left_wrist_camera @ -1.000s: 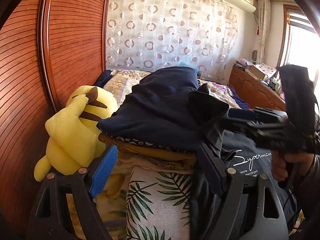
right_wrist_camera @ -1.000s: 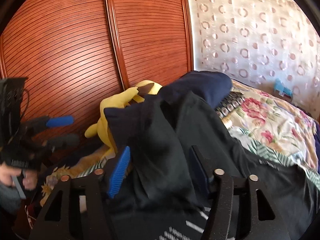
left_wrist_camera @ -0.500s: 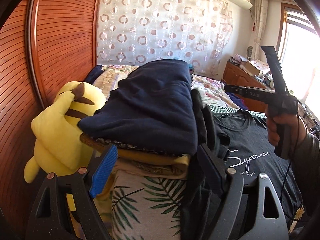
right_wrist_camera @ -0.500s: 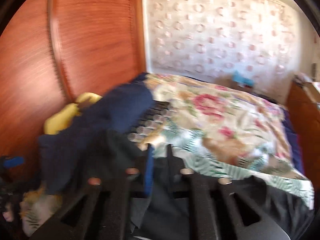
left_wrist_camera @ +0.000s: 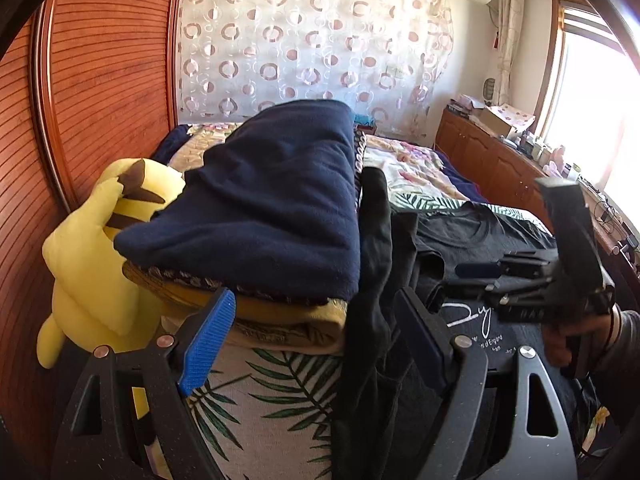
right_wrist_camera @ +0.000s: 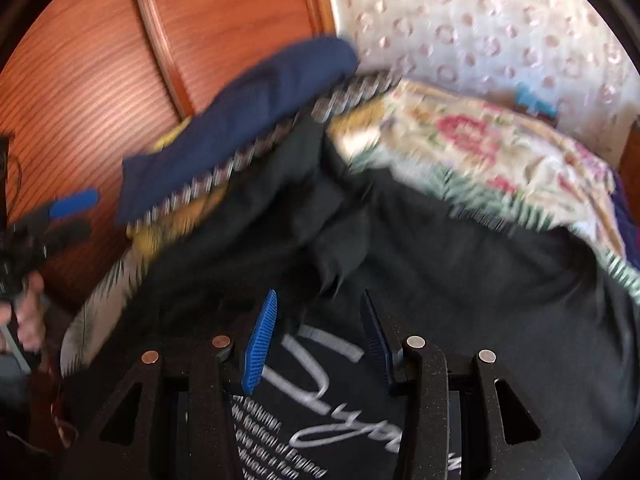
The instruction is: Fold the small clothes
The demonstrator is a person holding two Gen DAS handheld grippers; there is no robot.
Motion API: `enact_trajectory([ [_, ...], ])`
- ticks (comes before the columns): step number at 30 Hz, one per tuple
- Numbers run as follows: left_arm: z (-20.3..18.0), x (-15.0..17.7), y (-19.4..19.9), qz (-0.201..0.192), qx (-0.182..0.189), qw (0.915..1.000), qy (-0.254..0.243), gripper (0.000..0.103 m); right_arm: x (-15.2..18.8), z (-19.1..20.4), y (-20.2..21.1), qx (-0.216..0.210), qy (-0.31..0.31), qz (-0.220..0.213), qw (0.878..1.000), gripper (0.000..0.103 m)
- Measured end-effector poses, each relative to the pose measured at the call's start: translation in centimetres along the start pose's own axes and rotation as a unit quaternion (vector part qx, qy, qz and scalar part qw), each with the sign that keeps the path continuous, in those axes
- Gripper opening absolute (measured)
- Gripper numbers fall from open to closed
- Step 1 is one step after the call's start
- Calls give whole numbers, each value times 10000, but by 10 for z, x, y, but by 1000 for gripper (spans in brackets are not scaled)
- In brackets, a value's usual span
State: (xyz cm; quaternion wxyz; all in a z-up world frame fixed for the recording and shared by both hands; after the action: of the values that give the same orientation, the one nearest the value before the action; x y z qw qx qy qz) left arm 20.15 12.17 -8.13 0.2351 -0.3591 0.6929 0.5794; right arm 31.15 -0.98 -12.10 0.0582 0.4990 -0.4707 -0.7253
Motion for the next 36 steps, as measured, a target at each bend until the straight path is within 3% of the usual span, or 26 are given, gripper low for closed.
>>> enact_trajectory([
  [5, -1, 11, 0, 65, -27, 10000, 9, 82, -5, 6, -23, -69, 64, 94, 9999, 45],
  [8, 1, 19, -2, 135, -77, 9999, 44, 82, -2, 11, -21, 13, 201, 83, 9998, 33],
  [10, 1, 25, -3, 180, -90, 9998, 65, 82, -1, 11, -21, 8, 247, 103, 9996, 11],
  [13, 3, 33, -6, 247, -114, 9996, 82, 82, 4, 15, -16, -131, 209, 60, 9997, 5],
  [18, 5, 40, -6, 304, -120, 9994, 103, 82, 14, 15, 33, -150, 23, -164, 9997, 5],
  [23, 9, 49, -13, 444, -172, 9988, 105, 82, 43, 13, 59, -39, -256, 17, 9997, 5],
  [27, 10, 58, -21, 609, -247, 9978, 73, 82, 46, 4, 64, 379, -294, 64, 9988, 17],
  [30, 8, 63, -28, 734, -322, 9968, -39, 82, 32, -3, 66, 439, -397, -112, 9982, 40],
  [36, 8, 72, -40, 969, -455, 9941, -161, 82, -9, -2, 36, 315, 29, -339, 9989, 41],
])
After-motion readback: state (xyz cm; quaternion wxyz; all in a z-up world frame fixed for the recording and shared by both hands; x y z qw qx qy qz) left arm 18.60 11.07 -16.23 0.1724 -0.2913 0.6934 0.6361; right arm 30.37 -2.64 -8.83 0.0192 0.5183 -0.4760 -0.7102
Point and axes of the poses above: each gripper's, at about its wrist camera, not at the fingertips, and y roughly against the way its jaws point, z to its left, x to its underside, the point moved 8 cm from there along -y, roughly the way its jaws point, and after that the axes turned 6 degrees about y, right-handed, at the moved point
